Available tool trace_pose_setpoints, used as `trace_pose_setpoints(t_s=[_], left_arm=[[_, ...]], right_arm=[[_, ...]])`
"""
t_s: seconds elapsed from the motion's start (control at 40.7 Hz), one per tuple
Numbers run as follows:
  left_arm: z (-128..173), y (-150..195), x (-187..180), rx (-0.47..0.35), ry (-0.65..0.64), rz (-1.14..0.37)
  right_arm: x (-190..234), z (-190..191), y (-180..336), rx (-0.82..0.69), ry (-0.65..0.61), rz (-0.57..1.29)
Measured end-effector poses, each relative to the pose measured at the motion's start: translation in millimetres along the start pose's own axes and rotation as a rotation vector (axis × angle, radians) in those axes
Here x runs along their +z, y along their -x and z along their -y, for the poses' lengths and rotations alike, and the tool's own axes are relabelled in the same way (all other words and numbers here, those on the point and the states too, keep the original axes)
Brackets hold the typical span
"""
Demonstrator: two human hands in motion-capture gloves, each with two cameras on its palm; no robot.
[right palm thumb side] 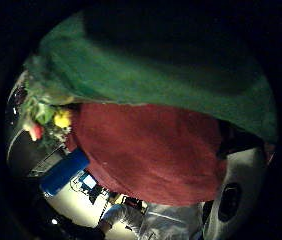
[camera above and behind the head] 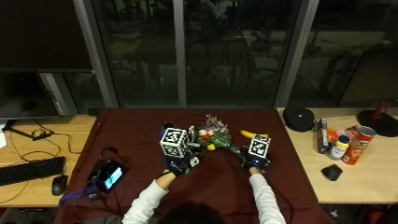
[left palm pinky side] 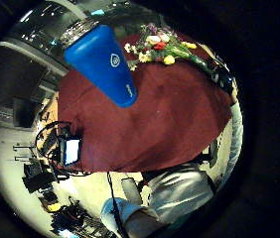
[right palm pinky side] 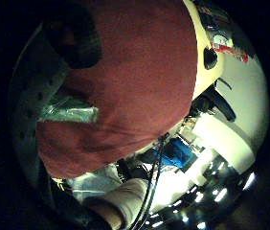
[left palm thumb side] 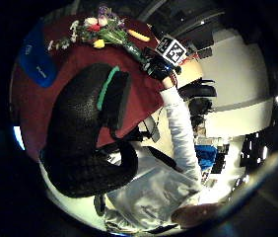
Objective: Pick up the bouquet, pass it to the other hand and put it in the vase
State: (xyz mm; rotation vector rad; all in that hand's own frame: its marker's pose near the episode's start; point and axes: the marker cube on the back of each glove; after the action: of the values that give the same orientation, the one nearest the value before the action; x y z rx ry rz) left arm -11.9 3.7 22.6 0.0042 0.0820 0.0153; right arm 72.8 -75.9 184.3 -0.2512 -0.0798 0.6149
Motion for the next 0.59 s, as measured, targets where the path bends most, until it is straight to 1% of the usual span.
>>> trace_pose_setpoints(t_s=[0.049, 0.123, 0.147, 0.197, 0.27, 0.319, 0.344, 0.393, 0.442, 0.491, 0.516, 0.541, 0.59], left_arm=[[1, 2, 0, -0.005, 0.008, 0.008], [2, 3, -1, -0.010, 0.010, 0.023], [2, 3, -2, -0.009, 0.009, 0.024], [3, 4, -4, -0.009, 0.011, 0.020], [5, 4, -9, -0.010, 0.018, 0.007], [6, 5, -12, -0.013, 0.024, 0.003], [7, 6, -13, -0.016, 0.026, 0.003], [9, 7, -16, -0.025, 0.024, 0.008], [12, 9, -20, -0.033, 0.012, 0.018], [15, 10, -24, -0.041, 0.000, 0.024], [17, 10, -26, -0.044, -0.003, 0.022], [19, 10, -28, -0.046, -0.004, 0.015], [24, 11, -33, -0.045, 0.000, -0.008]], right_arm=[[-4, -2, 0, -0.009, 0.006, 0.027], [-2, -6, 2, -0.083, 0.054, 0.097], [-2, -6, 3, -0.109, 0.036, 0.125], [-3, -2, 2, -0.120, -0.075, 0.165], [-10, 5, -1, -0.083, -0.307, 0.192], [-15, 11, 2, -0.114, -0.417, 0.246], [-17, 12, 6, -0.152, -0.444, 0.290], [-21, 9, 14, -0.241, -0.452, 0.394], [-25, 8, 15, -0.266, -0.446, 0.467], [-26, 17, 14, -0.276, -0.444, 0.537], [-29, 20, 15, -0.309, -0.450, 0.589], [-34, 20, 17, -0.353, -0.476, 0.643], [-49, 22, 20, -0.425, -0.592, 0.723]])
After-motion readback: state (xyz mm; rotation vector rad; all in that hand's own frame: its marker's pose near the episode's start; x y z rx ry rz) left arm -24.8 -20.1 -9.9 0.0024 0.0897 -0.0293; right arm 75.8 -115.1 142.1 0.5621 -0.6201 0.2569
